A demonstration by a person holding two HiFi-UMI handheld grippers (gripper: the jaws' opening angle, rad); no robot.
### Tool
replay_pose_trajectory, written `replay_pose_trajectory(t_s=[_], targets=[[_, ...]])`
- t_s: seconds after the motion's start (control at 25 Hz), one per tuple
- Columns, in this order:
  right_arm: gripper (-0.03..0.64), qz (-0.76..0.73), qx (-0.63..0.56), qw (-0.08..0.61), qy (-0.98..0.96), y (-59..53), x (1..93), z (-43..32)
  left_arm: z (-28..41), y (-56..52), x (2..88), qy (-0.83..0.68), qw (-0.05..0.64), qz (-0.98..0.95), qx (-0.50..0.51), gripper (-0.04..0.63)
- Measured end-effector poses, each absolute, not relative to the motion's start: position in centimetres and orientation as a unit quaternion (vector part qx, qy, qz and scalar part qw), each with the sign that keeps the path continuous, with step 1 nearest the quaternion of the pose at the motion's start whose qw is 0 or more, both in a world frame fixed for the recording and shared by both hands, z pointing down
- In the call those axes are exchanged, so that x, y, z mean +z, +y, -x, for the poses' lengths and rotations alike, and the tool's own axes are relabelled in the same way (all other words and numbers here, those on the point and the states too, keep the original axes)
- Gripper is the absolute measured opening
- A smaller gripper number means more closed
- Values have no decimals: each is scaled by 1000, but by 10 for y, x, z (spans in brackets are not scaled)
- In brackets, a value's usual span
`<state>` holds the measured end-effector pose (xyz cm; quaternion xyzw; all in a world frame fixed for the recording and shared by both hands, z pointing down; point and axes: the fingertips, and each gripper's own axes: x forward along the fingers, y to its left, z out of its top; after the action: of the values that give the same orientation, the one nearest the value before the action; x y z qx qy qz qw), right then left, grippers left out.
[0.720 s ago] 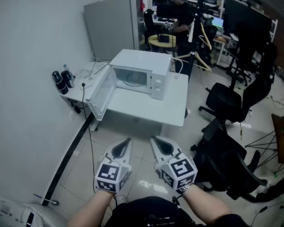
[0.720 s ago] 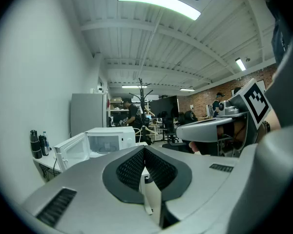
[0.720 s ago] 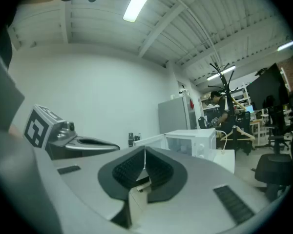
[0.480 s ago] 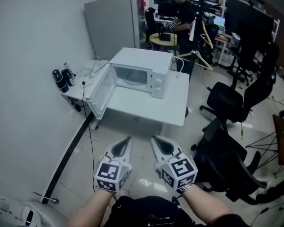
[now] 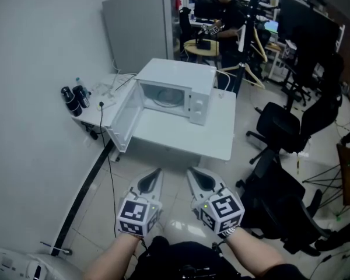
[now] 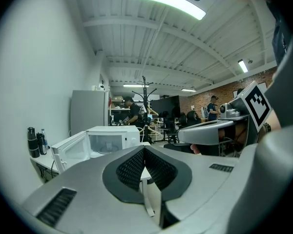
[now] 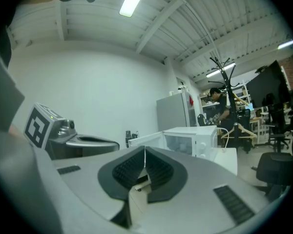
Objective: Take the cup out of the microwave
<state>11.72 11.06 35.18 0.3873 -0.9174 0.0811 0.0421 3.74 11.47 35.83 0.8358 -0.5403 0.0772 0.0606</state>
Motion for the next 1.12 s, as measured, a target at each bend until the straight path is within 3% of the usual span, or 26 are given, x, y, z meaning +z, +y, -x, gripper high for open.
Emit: replay_pose_trajectory(t_s=[1.12], targets=[[34,-471,76,75,-875,-25,357,4,81,-22,380,-461,96,-880,62,-3]])
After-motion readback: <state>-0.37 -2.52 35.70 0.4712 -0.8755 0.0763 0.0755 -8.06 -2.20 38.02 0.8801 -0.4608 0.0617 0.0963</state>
